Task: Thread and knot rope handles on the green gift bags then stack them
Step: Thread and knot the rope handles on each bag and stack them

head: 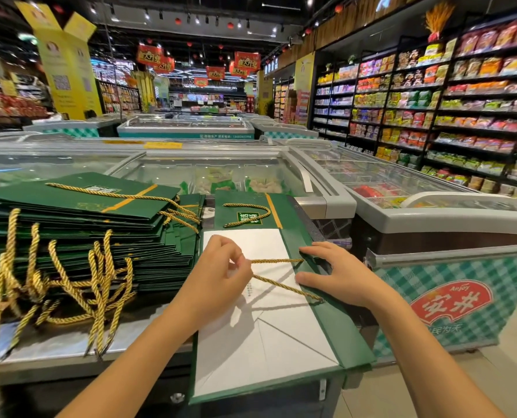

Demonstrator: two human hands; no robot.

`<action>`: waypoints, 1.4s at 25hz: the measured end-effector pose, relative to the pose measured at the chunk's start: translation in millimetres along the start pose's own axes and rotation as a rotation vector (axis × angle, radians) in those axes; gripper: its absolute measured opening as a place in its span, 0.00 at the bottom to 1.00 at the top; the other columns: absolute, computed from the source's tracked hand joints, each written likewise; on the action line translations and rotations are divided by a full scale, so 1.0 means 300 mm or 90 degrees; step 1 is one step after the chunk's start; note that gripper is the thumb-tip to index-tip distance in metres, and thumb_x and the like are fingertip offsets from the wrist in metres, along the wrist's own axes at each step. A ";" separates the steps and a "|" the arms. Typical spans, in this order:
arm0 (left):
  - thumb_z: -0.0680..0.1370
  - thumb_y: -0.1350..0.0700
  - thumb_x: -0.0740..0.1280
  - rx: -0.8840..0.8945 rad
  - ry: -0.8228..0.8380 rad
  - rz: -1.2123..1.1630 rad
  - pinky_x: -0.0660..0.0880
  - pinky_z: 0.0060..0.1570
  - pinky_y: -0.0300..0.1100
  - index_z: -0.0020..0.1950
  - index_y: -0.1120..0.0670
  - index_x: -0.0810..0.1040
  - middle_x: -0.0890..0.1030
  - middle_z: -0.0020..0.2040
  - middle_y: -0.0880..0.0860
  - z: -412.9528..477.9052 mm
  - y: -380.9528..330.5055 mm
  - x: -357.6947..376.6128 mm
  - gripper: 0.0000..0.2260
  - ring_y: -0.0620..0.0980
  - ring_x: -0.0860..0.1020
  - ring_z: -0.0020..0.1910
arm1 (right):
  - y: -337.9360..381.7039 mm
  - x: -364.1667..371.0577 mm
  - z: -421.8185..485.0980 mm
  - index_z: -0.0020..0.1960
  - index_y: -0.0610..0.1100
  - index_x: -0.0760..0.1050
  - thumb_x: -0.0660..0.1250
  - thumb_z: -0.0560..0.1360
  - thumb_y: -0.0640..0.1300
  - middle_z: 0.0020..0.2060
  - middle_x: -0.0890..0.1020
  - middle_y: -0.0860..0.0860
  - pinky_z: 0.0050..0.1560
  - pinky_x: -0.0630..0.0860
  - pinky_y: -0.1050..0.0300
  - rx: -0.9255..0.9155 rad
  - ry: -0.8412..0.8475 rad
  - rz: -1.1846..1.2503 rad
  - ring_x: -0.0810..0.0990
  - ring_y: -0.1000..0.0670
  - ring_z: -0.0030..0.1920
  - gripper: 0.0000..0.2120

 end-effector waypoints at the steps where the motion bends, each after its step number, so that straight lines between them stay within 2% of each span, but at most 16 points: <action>1: 0.81 0.54 0.64 0.010 0.000 0.005 0.72 0.52 0.35 0.43 0.55 0.75 0.72 0.53 0.46 -0.012 -0.002 -0.004 0.09 0.40 0.73 0.53 | 0.001 0.001 0.001 0.78 0.56 0.66 0.70 0.75 0.64 0.77 0.65 0.56 0.75 0.63 0.52 0.003 0.004 -0.003 0.64 0.53 0.76 0.34; 7: 0.81 0.52 0.64 -0.002 -0.005 0.061 0.67 0.49 0.36 0.42 0.51 0.74 0.73 0.49 0.45 -0.048 0.009 -0.016 0.08 0.43 0.70 0.53 | 0.009 -0.001 -0.016 0.77 0.56 0.67 0.70 0.75 0.64 0.75 0.68 0.57 0.73 0.66 0.53 0.005 0.000 0.004 0.66 0.53 0.75 0.34; 9: 0.81 0.49 0.64 -0.027 0.001 0.101 0.66 0.51 0.39 0.42 0.49 0.73 0.73 0.49 0.44 -0.057 0.018 -0.013 0.09 0.46 0.69 0.54 | 0.019 -0.008 -0.031 0.76 0.54 0.69 0.71 0.73 0.65 0.73 0.71 0.57 0.72 0.68 0.52 0.011 -0.041 0.027 0.69 0.53 0.73 0.35; 11: 0.80 0.48 0.65 -0.013 -0.037 0.137 0.64 0.50 0.40 0.41 0.48 0.71 0.72 0.48 0.44 -0.080 0.013 -0.021 0.10 0.46 0.68 0.53 | 0.026 -0.019 -0.051 0.73 0.52 0.73 0.71 0.71 0.68 0.69 0.75 0.56 0.71 0.70 0.47 0.025 -0.112 0.023 0.72 0.52 0.70 0.35; 12: 0.80 0.48 0.65 -0.006 -0.059 0.160 0.65 0.48 0.40 0.41 0.48 0.71 0.71 0.47 0.44 -0.099 0.010 -0.032 0.09 0.46 0.69 0.52 | 0.027 -0.020 -0.064 0.70 0.51 0.76 0.70 0.71 0.69 0.68 0.76 0.54 0.69 0.70 0.45 0.034 -0.144 -0.004 0.72 0.51 0.69 0.34; 14: 0.79 0.46 0.65 -0.021 -0.097 0.237 0.70 0.46 0.42 0.44 0.47 0.71 0.71 0.46 0.43 -0.137 0.020 -0.070 0.08 0.45 0.70 0.49 | 0.037 -0.013 -0.096 0.64 0.47 0.81 0.69 0.73 0.66 0.65 0.77 0.50 0.66 0.69 0.46 0.063 -0.186 -0.069 0.72 0.48 0.68 0.28; 17: 0.79 0.43 0.65 -0.099 -0.082 0.296 0.76 0.45 0.47 0.52 0.47 0.70 0.74 0.45 0.44 -0.172 0.055 -0.112 0.09 0.47 0.74 0.45 | 0.033 0.009 -0.129 0.58 0.45 0.84 0.67 0.76 0.62 0.68 0.75 0.50 0.66 0.65 0.47 0.111 -0.163 -0.095 0.68 0.48 0.72 0.23; 19: 0.79 0.46 0.66 -0.132 -0.051 0.219 0.76 0.46 0.47 0.56 0.47 0.72 0.75 0.46 0.43 -0.182 0.064 -0.113 0.09 0.47 0.75 0.44 | 0.031 0.013 -0.141 0.59 0.46 0.84 0.67 0.77 0.61 0.72 0.72 0.51 0.71 0.64 0.45 0.125 -0.127 -0.075 0.65 0.49 0.75 0.21; 21: 0.79 0.50 0.68 -0.159 -0.049 0.130 0.77 0.48 0.45 0.59 0.46 0.74 0.76 0.49 0.42 -0.182 0.066 -0.117 0.10 0.47 0.77 0.43 | 0.038 -0.002 -0.155 0.55 0.47 0.84 0.70 0.77 0.58 0.72 0.73 0.51 0.73 0.65 0.42 0.134 -0.140 0.023 0.68 0.49 0.74 0.16; 23: 0.78 0.55 0.69 -0.181 -0.078 0.041 0.78 0.49 0.46 0.62 0.48 0.75 0.78 0.49 0.45 -0.182 0.061 -0.132 0.13 0.48 0.79 0.42 | 0.061 -0.024 -0.187 0.49 0.48 0.85 0.72 0.76 0.54 0.64 0.78 0.54 0.67 0.71 0.48 0.122 -0.182 0.132 0.75 0.52 0.67 0.09; 25: 0.78 0.59 0.70 -0.199 -0.116 -0.103 0.80 0.49 0.47 0.65 0.49 0.74 0.82 0.49 0.49 -0.181 0.044 -0.152 0.17 0.49 0.83 0.42 | 0.091 -0.057 -0.220 0.45 0.52 0.84 0.74 0.76 0.49 0.50 0.84 0.59 0.54 0.76 0.56 0.101 -0.219 0.233 0.82 0.54 0.54 0.03; 26: 0.77 0.60 0.71 -0.204 -0.139 -0.179 0.81 0.49 0.47 0.65 0.50 0.74 0.84 0.48 0.50 -0.181 0.029 -0.164 0.18 0.48 0.84 0.44 | 0.114 -0.080 -0.234 0.44 0.52 0.85 0.74 0.76 0.47 0.43 0.86 0.58 0.49 0.78 0.57 0.088 -0.238 0.290 0.84 0.54 0.49 0.02; 29: 0.76 0.58 0.73 -0.158 -0.221 -0.266 0.81 0.52 0.49 0.59 0.52 0.79 0.87 0.46 0.50 -0.159 -0.030 -0.220 0.12 0.47 0.85 0.47 | 0.178 -0.163 -0.257 0.48 0.46 0.86 0.74 0.76 0.41 0.39 0.88 0.51 0.39 0.78 0.64 0.043 -0.297 0.493 0.86 0.52 0.42 0.02; 31: 0.76 0.56 0.73 -0.103 -0.259 -0.302 0.81 0.49 0.48 0.53 0.51 0.82 0.86 0.45 0.51 -0.122 -0.087 -0.267 0.07 0.49 0.84 0.46 | 0.214 -0.224 -0.255 0.50 0.42 0.85 0.72 0.78 0.40 0.34 0.86 0.50 0.32 0.75 0.67 0.017 -0.327 0.599 0.82 0.53 0.33 0.04; 33: 0.76 0.55 0.73 -0.063 -0.281 -0.335 0.80 0.45 0.42 0.49 0.52 0.83 0.85 0.43 0.51 -0.073 -0.140 -0.312 0.04 0.47 0.83 0.43 | 0.245 -0.283 -0.241 0.50 0.41 0.84 0.70 0.79 0.42 0.30 0.81 0.51 0.28 0.70 0.66 -0.002 -0.349 0.643 0.74 0.55 0.29 0.06; 35: 0.76 0.56 0.73 -0.039 -0.303 -0.346 0.77 0.38 0.34 0.48 0.52 0.83 0.84 0.40 0.49 -0.019 -0.178 -0.350 0.02 0.42 0.80 0.37 | 0.262 -0.329 -0.215 0.50 0.40 0.84 0.69 0.80 0.45 0.31 0.81 0.48 0.30 0.71 0.62 -0.017 -0.357 0.649 0.75 0.53 0.30 0.09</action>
Point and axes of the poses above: each hand's wrist, its own z-axis towards the middle knuckle, its own x-axis out of the palm, y = z × x, the point moved 3 cm from there along z, towards the middle knuckle
